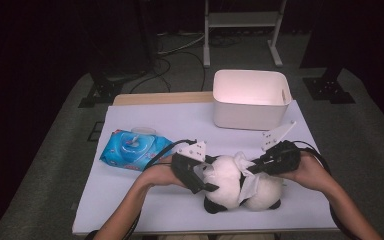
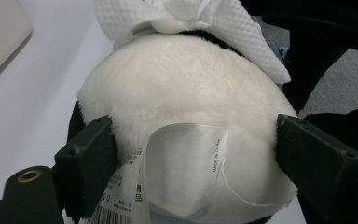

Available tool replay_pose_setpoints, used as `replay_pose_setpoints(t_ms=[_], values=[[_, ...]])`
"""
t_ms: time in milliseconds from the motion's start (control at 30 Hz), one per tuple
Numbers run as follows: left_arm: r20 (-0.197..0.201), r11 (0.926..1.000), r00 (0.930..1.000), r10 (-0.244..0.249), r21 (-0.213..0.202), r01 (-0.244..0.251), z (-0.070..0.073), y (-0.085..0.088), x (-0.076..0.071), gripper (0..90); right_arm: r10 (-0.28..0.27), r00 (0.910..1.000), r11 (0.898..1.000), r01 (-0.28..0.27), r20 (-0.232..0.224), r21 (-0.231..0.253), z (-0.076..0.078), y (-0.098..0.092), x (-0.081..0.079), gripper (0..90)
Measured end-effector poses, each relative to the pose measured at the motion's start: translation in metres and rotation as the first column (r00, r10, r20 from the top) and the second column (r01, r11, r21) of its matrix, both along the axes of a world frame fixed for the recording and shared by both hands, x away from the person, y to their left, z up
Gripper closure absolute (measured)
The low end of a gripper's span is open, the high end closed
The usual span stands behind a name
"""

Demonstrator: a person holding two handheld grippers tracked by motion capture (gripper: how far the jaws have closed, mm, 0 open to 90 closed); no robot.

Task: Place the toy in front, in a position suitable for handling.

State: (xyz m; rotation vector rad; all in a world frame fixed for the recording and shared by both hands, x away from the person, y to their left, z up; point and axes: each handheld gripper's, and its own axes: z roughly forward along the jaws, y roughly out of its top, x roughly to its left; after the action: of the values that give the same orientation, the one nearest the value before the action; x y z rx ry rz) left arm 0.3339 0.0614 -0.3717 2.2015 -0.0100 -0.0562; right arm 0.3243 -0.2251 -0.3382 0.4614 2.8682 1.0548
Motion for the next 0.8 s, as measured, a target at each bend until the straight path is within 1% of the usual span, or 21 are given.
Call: replay_pose_setpoints(t_ms=[133,167,200,267,367,400,567,600,733,800], values=[[0.0,0.9999,1.0,0.001,0.012,-0.001,0.002,0.001,0.001,15.2,0.001,1.0,1.0,-0.001,-0.003,0.014,-0.003,-0.001,-0.001,78.9],[0.001,0.9999,1.0,0.001,0.014,-0.001,0.003,0.002,0.002,15.0,0.008,0.9999,1.0,-0.007,-0.014,0.022,-0.004,0.002,-0.001,78.9],[0.001,0.9998,1.0,0.007,0.019,-0.007,0.004,0.003,0.002,14.9,0.011,0.9998,1.0,-0.01,-0.014,0.022,-0.005,0.004,-0.002,78.9],[-0.002,0.9996,0.9999,0.013,0.026,-0.013,0.005,0.004,0.002,14.8,0.018,0.9998,1.0,-0.018,-0.001,0.019,-0.007,0.01,-0.004,78.9],[-0.003,0.9994,0.9999,0.012,0.031,-0.012,0.006,0.006,0.002,14.8,0.028,0.9996,0.999,-0.028,0.002,0.024,-0.008,0.017,-0.009,79.0],[-0.002,0.9994,0.9999,0.011,0.034,-0.011,0.007,0.006,0.002,14.8,0.037,0.9993,0.999,-0.037,0.01,0.024,-0.008,0.02,-0.011,79.0],[0.007,0.9995,0.9998,0.018,0.026,-0.019,0.012,0.005,-0.001,14.8,0.072,0.9974,0.997,-0.072,0.007,0.032,-0.009,0.031,-0.019,79.2],[0.004,0.9995,0.9998,0.021,0.024,-0.021,0.012,0.005,-0.001,14.8,0.078,0.9969,0.996,-0.079,0.012,0.031,-0.01,0.034,-0.021,79.2],[0.008,0.9991,0.9997,0.023,0.037,-0.023,0.012,0.005,-0.001,14.8,0.094,0.9955,0.995,-0.094,0.013,0.029,-0.011,0.041,-0.025,79.4],[-0.001,0.9988,0.9998,0.02,0.045,-0.02,0.01,0.005,-0.001,14.9,0.1,0.9949,0.995,-0.1,0.016,0.026,-0.011,0.043,-0.026,79.4]])
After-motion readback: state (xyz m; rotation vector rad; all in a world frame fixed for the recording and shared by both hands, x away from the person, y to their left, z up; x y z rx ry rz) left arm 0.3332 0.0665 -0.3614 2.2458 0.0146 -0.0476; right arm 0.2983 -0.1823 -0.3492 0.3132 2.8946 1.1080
